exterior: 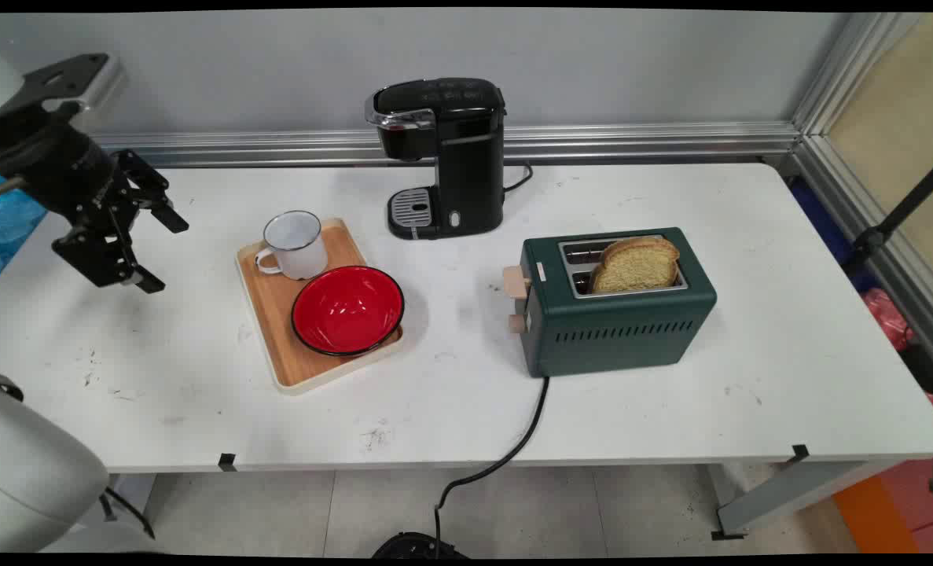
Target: Press the toaster switch
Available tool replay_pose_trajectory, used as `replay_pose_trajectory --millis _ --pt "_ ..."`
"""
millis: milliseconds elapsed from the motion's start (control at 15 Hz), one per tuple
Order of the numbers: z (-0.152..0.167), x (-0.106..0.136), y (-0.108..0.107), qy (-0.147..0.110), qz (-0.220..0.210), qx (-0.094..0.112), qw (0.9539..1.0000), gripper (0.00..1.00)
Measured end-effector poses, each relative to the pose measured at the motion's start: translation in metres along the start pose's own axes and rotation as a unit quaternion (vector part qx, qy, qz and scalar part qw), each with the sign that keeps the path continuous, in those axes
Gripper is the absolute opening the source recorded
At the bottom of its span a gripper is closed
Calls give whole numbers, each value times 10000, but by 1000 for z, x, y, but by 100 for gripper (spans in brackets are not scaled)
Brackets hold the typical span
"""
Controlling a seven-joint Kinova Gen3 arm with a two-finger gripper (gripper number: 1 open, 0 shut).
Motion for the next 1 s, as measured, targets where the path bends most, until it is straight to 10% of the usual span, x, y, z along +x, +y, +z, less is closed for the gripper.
replay_pose_trajectory --millis 467,1000 --pt "4 53 3 693 -308 -89 9971 100" --pt "15 168 6 1261 -477 -77 9908 100"
